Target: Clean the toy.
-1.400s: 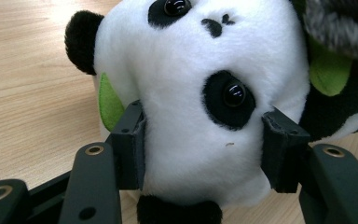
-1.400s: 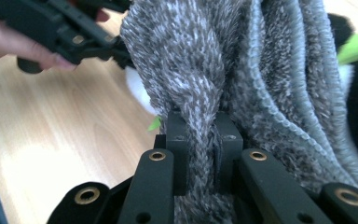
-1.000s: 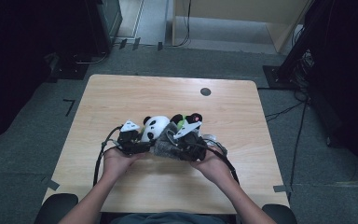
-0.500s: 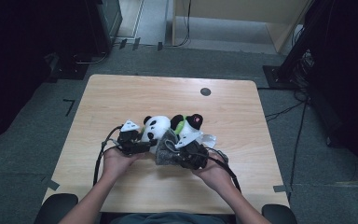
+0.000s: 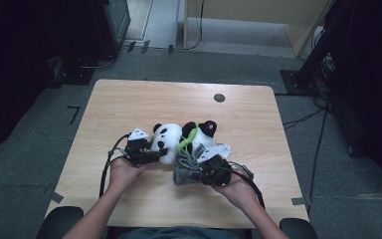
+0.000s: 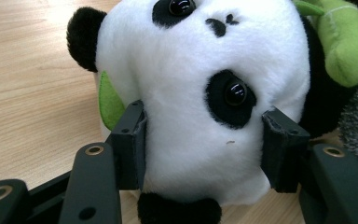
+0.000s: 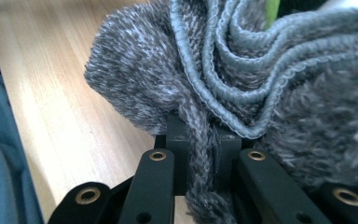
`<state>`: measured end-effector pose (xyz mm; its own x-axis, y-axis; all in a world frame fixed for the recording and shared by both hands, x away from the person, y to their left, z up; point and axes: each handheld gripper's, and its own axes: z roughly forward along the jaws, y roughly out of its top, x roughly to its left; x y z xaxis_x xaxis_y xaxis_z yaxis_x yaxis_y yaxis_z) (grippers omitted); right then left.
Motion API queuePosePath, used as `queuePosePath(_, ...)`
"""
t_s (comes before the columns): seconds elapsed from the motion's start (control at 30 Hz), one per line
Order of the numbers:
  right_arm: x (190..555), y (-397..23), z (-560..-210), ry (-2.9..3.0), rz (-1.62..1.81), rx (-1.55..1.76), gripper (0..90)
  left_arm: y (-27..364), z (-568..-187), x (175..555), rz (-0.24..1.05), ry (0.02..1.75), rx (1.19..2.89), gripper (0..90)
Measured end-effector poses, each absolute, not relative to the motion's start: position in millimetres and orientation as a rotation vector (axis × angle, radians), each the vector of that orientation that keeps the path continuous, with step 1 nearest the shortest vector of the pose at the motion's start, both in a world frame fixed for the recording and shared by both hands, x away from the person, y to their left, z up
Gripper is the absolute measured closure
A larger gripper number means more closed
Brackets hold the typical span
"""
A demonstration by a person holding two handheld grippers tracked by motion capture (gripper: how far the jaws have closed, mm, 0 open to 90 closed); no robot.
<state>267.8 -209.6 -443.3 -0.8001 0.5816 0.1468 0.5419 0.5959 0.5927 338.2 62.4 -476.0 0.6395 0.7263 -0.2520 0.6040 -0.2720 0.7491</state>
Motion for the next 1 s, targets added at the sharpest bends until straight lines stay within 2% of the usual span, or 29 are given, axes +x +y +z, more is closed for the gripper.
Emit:
queuePosePath(0.77,272.8,-243.0,-447.3,2.782,0.931,1.081,81.7,60.4,-475.0,337.7,0.190,1.028,1.995,44.6)
queuePosePath(1.0,277.9,-262.7,-434.8,2.725,1.014,1.098,81.5,60.2,-475.1,337.9,0.186,1.030,1.993,45.1)
